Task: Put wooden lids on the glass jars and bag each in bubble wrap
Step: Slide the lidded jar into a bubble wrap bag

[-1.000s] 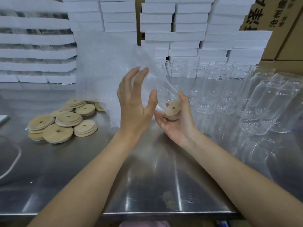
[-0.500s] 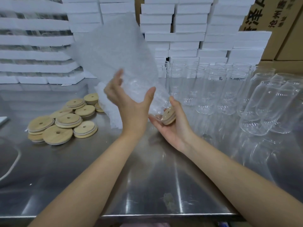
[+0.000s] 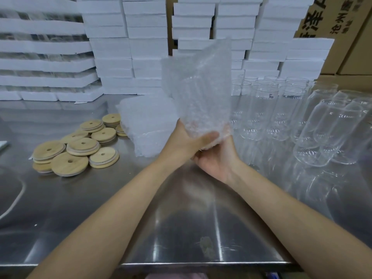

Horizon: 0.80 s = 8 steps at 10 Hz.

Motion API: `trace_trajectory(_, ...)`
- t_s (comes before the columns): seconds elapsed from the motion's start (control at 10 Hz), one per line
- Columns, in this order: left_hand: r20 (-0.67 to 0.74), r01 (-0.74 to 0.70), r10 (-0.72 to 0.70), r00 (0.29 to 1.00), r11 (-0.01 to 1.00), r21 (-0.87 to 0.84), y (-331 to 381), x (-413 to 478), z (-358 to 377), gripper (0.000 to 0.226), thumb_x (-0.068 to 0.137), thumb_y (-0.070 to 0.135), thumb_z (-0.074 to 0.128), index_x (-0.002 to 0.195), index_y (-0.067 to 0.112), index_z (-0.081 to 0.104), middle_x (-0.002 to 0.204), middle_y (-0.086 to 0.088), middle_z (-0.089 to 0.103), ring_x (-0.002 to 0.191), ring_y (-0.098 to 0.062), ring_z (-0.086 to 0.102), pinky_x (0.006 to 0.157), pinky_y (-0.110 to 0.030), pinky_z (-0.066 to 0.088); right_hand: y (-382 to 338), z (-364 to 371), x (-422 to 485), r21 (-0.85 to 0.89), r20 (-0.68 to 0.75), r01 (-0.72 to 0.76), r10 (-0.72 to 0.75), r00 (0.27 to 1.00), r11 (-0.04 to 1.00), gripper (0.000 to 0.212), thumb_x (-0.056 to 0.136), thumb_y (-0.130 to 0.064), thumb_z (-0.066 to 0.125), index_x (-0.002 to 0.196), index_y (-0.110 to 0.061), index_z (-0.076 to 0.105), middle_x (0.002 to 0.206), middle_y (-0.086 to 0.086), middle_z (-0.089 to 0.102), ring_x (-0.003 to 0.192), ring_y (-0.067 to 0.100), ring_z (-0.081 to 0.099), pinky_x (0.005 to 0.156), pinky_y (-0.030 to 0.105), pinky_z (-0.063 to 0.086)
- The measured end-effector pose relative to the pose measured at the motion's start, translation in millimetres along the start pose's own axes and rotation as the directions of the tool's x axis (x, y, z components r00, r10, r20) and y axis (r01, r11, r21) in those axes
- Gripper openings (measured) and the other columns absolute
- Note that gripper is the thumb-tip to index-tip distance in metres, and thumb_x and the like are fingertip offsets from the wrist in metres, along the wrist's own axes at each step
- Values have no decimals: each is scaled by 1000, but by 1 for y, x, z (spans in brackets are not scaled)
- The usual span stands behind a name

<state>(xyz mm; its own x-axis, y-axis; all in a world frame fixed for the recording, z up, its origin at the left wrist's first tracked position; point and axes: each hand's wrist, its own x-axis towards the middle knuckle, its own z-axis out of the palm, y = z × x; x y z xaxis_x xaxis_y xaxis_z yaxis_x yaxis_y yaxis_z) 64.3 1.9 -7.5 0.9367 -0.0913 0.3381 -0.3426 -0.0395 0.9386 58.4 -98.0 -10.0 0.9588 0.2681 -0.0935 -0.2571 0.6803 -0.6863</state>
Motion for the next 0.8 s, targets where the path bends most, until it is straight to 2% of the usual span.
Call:
trace_trajectory(0.1, -299, -28, -3, 954, 995, -100, 18, 10, -19, 76, 87, 44, 63, 144, 7, 29, 135, 8, 48, 123, -6, 49, 80, -5, 39, 0, -6, 3, -20, -58, -41, 40, 998, 999, 67, 89, -70, 38, 117, -14, 60, 99, 9, 66, 74, 19, 61, 57, 23, 51)
trace_trajectory(0.2, -367, -53, -57, 928, 958, -282, 23, 16, -41, 112, 67, 67, 66, 152, 18, 12, 153, 2, 33, 133, -8, 40, 106, -27, 38, 5, -9, 5, -150, -52, -66, 59, 997, 986, 67, 88, -72, 36, 102, -11, 61, 81, 7, 70, 61, 18, 65, 52, 23, 51)
trace_trajectory(0.3, -244, -33, -61, 968, 931, -363, 29, 4, -33, 137, 38, 74, 81, 148, 14, 27, 139, -7, 53, 115, -14, 62, 96, -35, 51, 12, -7, 7, -218, 0, -71, 73, 997, 973, 69, 84, -71, 37, 104, -13, 68, 91, 8, 75, 79, 21, 72, 65, 30, 57)
trace_trajectory(0.4, -210, -31, -41, 977, 946, -324, 27, -3, -19, 130, 39, 73, 81, 144, 13, 33, 131, -10, 59, 116, -22, 61, 101, -44, 48, 15, -7, 4, -183, 38, -55, 63, 997, 982, 55, 88, -64, 39, 98, -20, 71, 99, 6, 72, 90, 22, 70, 84, 41, 55)
trace_trajectory(0.5, -150, -24, -26, 988, 946, -322, 25, -4, -21, 131, 38, 75, 79, 144, 15, 31, 136, -7, 55, 122, -22, 56, 106, -46, 42, 14, -16, 2, -60, 92, -85, 91, 992, 995, 46, 95, -53, 36, 102, -17, 64, 96, 4, 73, 90, 22, 70, 85, 42, 56)
trace_trajectory(0.6, -57, 77, -110, 992, 911, -406, 23, -3, -22, 114, 53, 58, 85, 143, 11, 33, 134, -14, 56, 120, -27, 58, 103, -48, 44, 12, -5, 1, -69, 134, -24, 33, 990, 997, 56, 97, -61, 35, 109, -19, 71, 101, 3, 76, 96, 20, 72, 84, 38, 58)
trace_trajectory(0.7, -58, 98, -155, 986, 829, -551, 16, -1, -23, 74, 77, 41, 74, 136, 7, 46, 125, -15, 63, 114, -27, 63, 98, -44, 49, 8, 0, 2, -126, 84, 155, -145, 986, 980, 57, 101, -54, 34, 131, -14, 60, 130, 11, 63, 123, 25, 58, 106, 43, 44)
trace_trajectory(0.8, -32, 160, -247, 968, 713, -683, 18, 3, -22, 76, 73, 51, 66, 133, 8, 51, 126, -16, 62, 117, -30, 60, 105, -49, 42, -4, 2, 2, -80, -173, 370, -379, 909, 926, 23, 97, -23, 57, 108, -5, 65, 98, 4, 73, 88, 15, 68, 76, 25, 55)
